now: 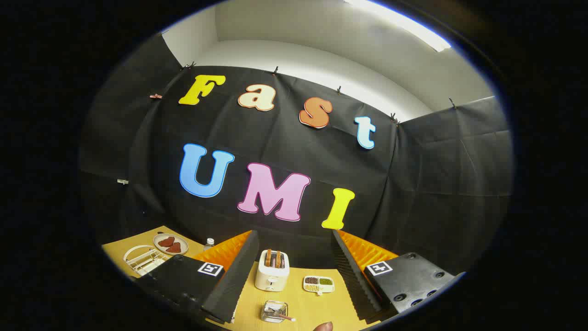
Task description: Take the plate from the dish rack, then take the spoon from the basket and place it into the plate.
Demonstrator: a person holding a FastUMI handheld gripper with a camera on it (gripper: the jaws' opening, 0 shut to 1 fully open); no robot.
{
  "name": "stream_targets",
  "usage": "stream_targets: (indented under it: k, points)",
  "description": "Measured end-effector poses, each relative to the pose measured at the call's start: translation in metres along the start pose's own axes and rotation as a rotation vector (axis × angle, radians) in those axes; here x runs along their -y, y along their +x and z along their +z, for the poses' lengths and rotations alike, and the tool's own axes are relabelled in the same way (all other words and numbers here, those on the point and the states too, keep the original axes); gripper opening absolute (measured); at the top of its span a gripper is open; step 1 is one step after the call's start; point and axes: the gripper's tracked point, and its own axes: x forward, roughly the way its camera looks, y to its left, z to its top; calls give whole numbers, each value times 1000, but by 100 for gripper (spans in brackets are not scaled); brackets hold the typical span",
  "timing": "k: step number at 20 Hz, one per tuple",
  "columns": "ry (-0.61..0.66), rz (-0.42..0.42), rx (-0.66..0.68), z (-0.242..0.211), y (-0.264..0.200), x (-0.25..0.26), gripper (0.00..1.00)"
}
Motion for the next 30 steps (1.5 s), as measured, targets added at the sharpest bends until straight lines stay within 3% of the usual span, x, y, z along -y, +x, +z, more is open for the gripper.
stream_targets:
  k: [19, 30]
  points:
    - [15, 44, -61, -23, 3, -20, 97]
    - [85, 212, -380, -111, 44, -105, 97]
